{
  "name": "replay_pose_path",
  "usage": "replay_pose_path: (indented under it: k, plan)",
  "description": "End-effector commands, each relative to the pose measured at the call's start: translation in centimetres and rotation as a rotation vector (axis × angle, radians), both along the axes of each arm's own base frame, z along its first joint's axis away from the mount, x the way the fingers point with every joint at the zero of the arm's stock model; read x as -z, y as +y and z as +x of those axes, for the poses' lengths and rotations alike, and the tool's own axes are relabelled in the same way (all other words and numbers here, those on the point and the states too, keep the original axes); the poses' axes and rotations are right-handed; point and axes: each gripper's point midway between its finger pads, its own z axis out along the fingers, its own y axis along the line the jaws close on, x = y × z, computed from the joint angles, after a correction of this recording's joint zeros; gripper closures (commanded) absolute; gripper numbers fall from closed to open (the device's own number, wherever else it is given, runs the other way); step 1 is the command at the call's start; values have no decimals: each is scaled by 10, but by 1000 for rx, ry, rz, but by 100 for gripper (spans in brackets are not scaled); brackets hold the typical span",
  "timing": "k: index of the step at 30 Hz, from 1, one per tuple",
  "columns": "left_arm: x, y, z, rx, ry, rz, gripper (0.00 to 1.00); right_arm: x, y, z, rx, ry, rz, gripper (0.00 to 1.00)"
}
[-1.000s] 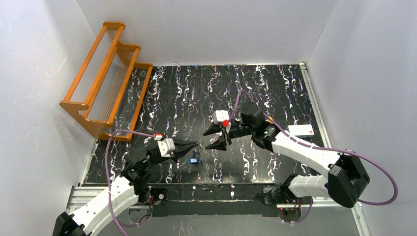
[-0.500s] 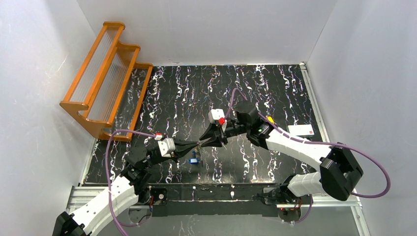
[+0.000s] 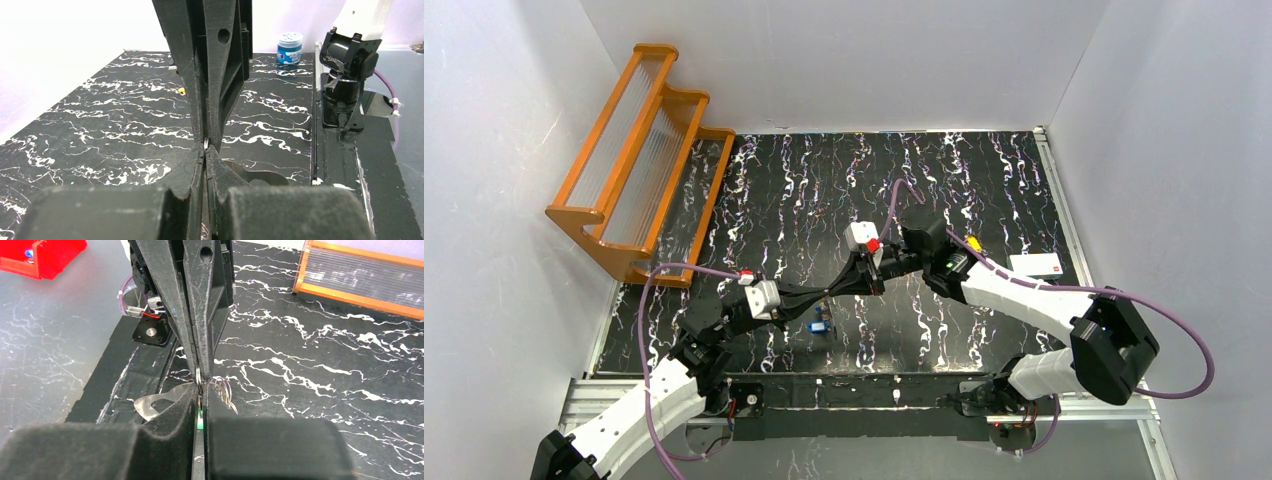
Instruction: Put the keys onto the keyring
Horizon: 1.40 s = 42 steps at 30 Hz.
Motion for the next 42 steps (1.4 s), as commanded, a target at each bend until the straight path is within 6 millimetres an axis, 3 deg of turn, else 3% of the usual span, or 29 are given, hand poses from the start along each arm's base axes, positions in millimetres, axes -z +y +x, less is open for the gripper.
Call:
replay_pose_path:
  k: [1, 7, 11, 16, 26, 38, 42]
  plan:
    - [-19, -1, -4, 17, -51, -43, 100, -26, 8, 3, -18, -44, 66, 96]
    - [-23, 0, -2, 5, -59, -50, 98, -20, 6, 7, 16, -53, 35, 99]
    - [-21, 2, 2, -17, -54, -4, 80, -14, 3, 16, 71, -73, -27, 99]
    - [-17, 5, 6, -36, -70, 113, 72, 1, 0, 25, 127, -90, -160, 99]
    - [7, 20, 13, -82, -48, 332, 70, 27, 4, 26, 182, -131, -395, 99]
    - [32, 20, 8, -38, 19, 418, 69, 32, 18, 14, 151, -133, -443, 99]
    - [37, 19, 8, -27, 30, 433, 74, 31, 20, 11, 144, -129, -442, 99]
